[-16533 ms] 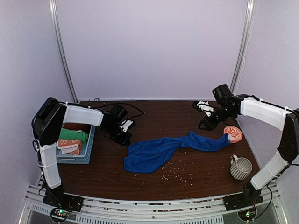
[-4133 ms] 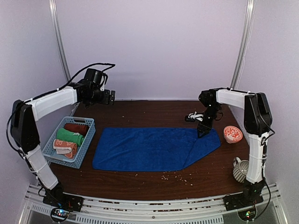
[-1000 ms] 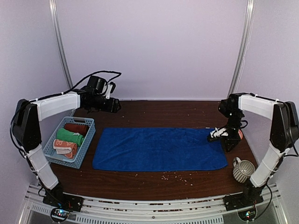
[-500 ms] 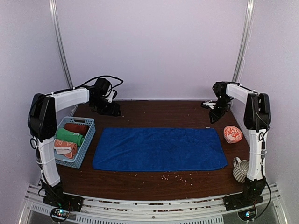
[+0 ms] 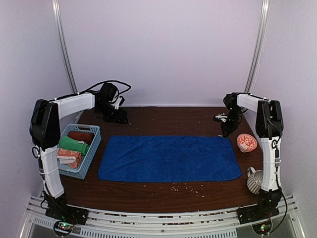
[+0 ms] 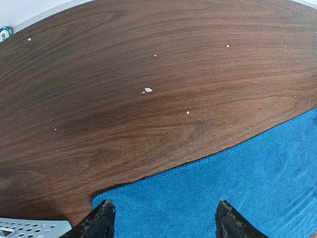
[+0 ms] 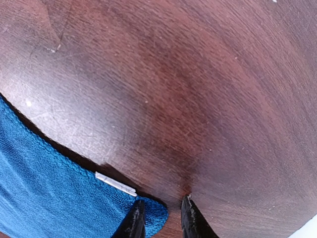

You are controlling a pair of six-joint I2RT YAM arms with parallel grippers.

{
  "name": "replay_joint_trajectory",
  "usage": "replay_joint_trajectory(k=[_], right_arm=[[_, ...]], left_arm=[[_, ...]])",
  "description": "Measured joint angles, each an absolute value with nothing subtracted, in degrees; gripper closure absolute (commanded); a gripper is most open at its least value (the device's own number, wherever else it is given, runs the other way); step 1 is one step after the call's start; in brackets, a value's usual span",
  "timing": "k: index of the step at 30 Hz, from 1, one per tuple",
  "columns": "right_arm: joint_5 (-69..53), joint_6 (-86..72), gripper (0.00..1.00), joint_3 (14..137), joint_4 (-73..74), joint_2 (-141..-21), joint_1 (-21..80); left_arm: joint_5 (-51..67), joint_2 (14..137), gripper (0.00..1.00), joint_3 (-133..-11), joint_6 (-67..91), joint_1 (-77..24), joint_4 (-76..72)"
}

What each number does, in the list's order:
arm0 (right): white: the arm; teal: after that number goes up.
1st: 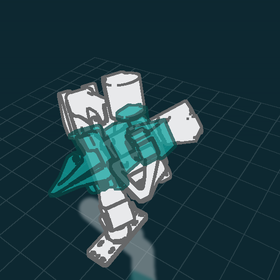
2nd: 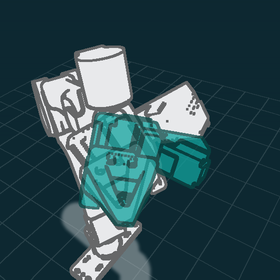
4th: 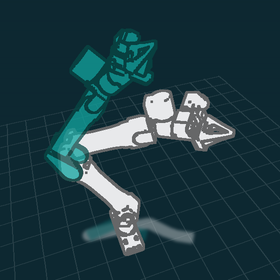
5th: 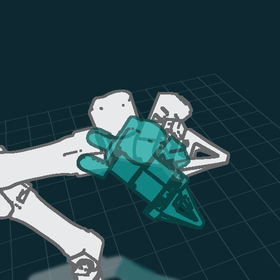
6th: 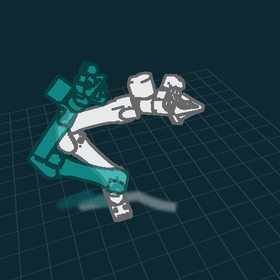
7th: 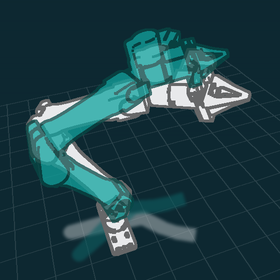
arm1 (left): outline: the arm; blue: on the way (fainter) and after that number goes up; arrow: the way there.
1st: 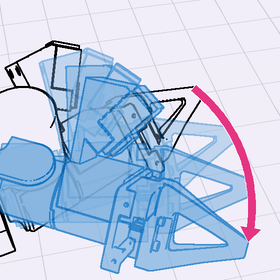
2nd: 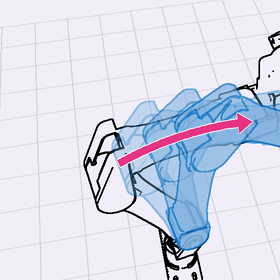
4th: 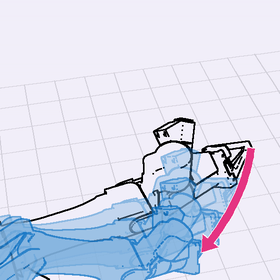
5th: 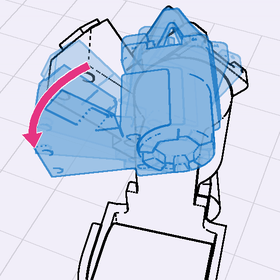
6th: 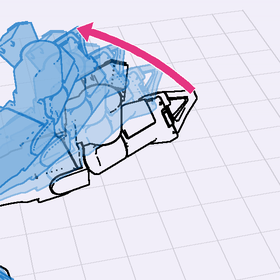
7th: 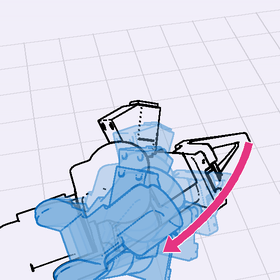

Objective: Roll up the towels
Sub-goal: Pick up the towel from the center of the board.

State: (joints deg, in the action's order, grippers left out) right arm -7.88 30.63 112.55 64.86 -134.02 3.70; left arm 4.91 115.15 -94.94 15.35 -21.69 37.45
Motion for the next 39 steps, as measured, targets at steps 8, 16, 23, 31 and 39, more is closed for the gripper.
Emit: replay_joint_trajectory(k=[8,16,23,31,39], right_arm=[[-7.94,30.63,0.83,112.14,64.71,-134.08,3.7],[-8.16,29.67,1.0,108.14,61.54,-131.92,3.53],[-8.12,26.24,1.0,107.85,59.2,-131.44,3.51],[-9.15,23.59,1.0,115.26,54.15,-135.04,3.51],[-10.63,22.48,1.0,115.26,54.08,-135.46,3.51]], left_arm=[[4.08,116.22,0.31,-94.94,15.31,-21.69,37.6],[3.03,116.29,0.32,-94.94,15.31,-21.69,37.63],[1.74,117.93,0.42,-96.33,14.33,-21.54,37.28],[1.89,123.48,0.47,-101.25,13.41,-19.0,37.71],[-2.87,125.08,0.49,-102.8,13.15,-18.15,44.49]])
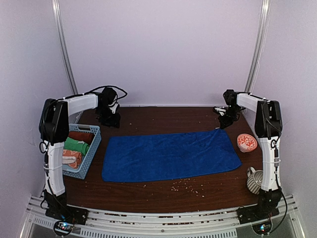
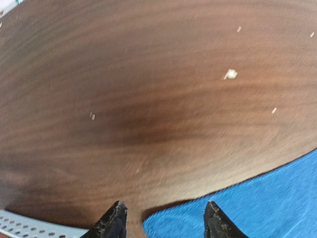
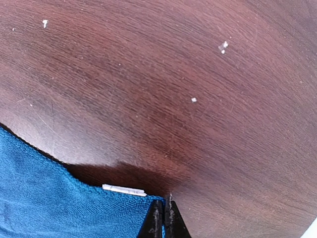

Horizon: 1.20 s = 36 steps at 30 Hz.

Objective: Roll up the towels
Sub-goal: Pick up the towel from the center of the board.

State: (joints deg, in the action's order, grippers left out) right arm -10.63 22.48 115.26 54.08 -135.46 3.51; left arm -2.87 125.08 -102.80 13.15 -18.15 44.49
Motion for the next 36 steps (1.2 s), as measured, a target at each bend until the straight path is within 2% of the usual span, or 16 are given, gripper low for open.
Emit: replay_joint_trajectory(k=[6,15,20,27,36], right_arm=[[-11.62,22.48,1.0,115.24,54.08,-135.46,3.51],[-13.06,22.52,1.0,115.24,54.06,-135.46,3.51],[-13.26,22.55,1.0,115.24,54.11,-135.46,3.51],[-13.28,22.55,1.0,115.24,54.08,-135.46,3.51],[-13.26,22.55,1.0,115.26,54.06,-135.46,3.49]], left_arm=[[-5.56,125.12,0.57,-101.32,12.25,-18.17,47.83],[-6.87,128.22,0.58,-99.98,12.1,-18.22,48.56],[-6.63,128.29,0.71,-99.98,12.05,-18.26,48.53],[-5.08,128.51,1.0,-100.01,11.92,-18.68,48.42],[-4.51,129.03,1.0,-101.27,11.4,-18.81,49.45]])
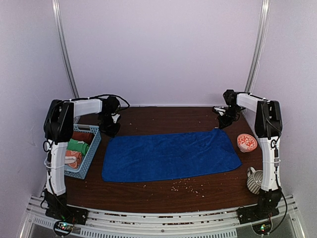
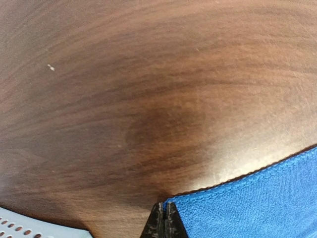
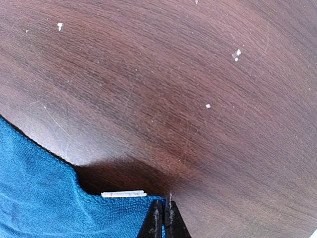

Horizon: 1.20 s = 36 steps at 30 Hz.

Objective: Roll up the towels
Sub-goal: Pick up the towel from the center of the board.

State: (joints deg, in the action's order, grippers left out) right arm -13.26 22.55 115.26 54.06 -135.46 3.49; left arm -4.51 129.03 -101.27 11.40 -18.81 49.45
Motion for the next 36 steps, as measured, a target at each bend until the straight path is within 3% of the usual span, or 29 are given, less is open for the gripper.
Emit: replay_joint_trajectory(k=[20,36], right_arm=[[-15.73,21.45,1.0,121.43,50.24,-135.17,1.74],[-23.24,22.9,1.0,104.16,45.93,-118.83,-0.36]], left_arm=[[-11.81,128.64,1.0,-112.22,8.82,-18.7,44.84],[-11.05,114.78,1.0,-96.6,8.56,-18.7,41.91]])
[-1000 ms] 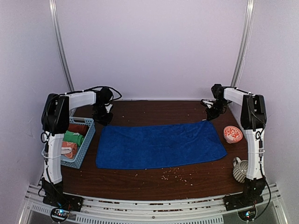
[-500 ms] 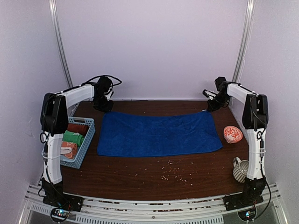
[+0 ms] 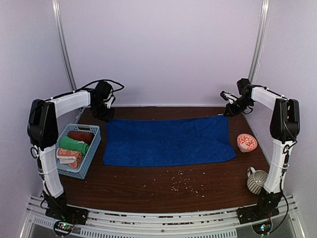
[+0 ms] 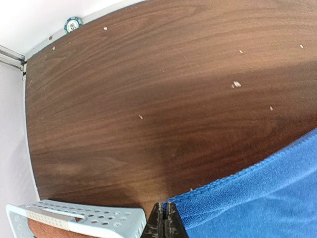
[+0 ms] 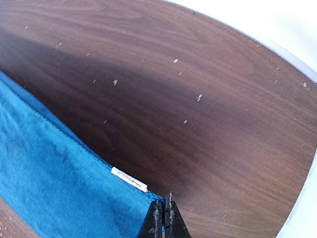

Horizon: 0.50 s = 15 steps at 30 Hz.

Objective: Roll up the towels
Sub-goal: Fold the towel at the center of the board.

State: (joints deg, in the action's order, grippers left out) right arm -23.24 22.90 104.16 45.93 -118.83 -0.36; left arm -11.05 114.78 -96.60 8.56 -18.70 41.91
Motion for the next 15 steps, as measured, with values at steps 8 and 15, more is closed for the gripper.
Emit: replay_joint_trajectory(k=[8,15], right_arm=[[-25.15,24.86,1.0,92.68,44.97,-113.08,-0.8],[-25.87,25.91,1.0,86.32,43.97,-109.14,-2.61]], left_arm=[[-7.33,110.43,1.0,-89.93,8.58,-18.7,41.32],[-4.03,109.49,1.0,-83.07,8.58,-18.7,40.75]])
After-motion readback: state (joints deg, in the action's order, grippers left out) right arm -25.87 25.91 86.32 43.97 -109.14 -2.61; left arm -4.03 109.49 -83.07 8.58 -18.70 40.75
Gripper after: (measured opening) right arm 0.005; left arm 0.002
